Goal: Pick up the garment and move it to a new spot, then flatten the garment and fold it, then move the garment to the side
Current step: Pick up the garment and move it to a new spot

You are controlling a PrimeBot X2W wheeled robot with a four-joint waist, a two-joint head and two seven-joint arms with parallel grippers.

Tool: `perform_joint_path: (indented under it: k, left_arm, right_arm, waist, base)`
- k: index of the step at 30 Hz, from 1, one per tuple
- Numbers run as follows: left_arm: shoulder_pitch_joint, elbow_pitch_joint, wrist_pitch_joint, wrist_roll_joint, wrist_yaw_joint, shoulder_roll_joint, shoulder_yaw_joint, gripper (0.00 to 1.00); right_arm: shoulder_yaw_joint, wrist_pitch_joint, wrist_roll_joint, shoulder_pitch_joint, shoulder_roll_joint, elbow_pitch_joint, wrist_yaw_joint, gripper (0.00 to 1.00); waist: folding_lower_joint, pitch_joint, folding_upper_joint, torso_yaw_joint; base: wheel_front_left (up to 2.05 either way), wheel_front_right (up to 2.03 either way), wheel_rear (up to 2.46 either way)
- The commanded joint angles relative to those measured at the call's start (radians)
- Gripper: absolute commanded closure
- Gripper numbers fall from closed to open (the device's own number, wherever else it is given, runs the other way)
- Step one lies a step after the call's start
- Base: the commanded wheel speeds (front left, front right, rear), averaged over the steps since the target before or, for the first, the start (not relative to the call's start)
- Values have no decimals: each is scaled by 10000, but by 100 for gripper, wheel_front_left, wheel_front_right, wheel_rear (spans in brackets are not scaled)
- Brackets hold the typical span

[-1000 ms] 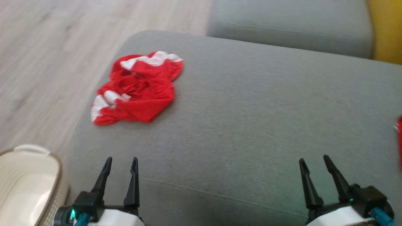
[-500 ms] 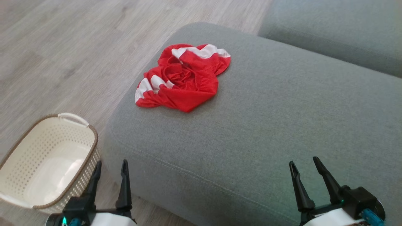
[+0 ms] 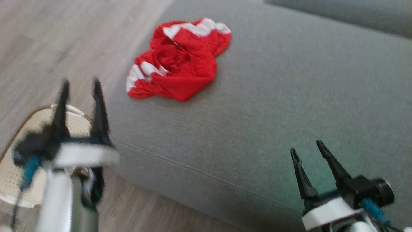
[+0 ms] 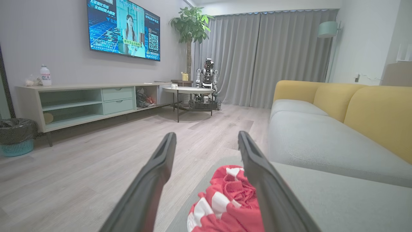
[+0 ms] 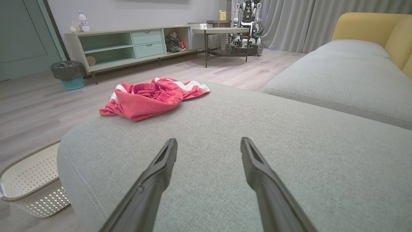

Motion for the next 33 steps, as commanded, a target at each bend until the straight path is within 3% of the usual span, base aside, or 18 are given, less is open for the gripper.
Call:
perform_joint_path:
  k: [1, 9, 17, 25, 33]
  left_arm:
    - [-846, 100, -49, 3, -101, 100, 558, 0]
    - [-4572, 3933, 157, -960, -713, 592, 1179, 0]
    - [-7616, 7868, 2385, -1494, -911, 1428, 1025, 0]
    - [-9129, 10080, 4138, -2456, -1015, 1778, 1057, 0]
    - [-9621, 11278, 4780, -2779, -1029, 2178, 634, 0]
  right_arm:
    - [296, -93, -173, -553, -119, -404, -4, 0]
    - [332, -93, -547, -1467, -558, -663, -4, 0]
    - [194, -93, -543, -2015, -800, -886, -4, 0]
    - [368, -93, -480, -2393, -969, -1044, -4, 0]
    - [511, -93, -442, -2946, -923, -1121, -4, 0]
  waist:
    - [0, 761, 0, -567]
    - [0, 2320, 0, -1451]
    - [0, 3447, 0, -2036]
    - [0, 4167, 0, -2473]
    - [0, 4795, 0, -2991]
  base:
    - [0, 0, 0]
    - [0, 0, 0]
    - [0, 0, 0]
    - [0, 0, 0]
    - [0, 0, 0]
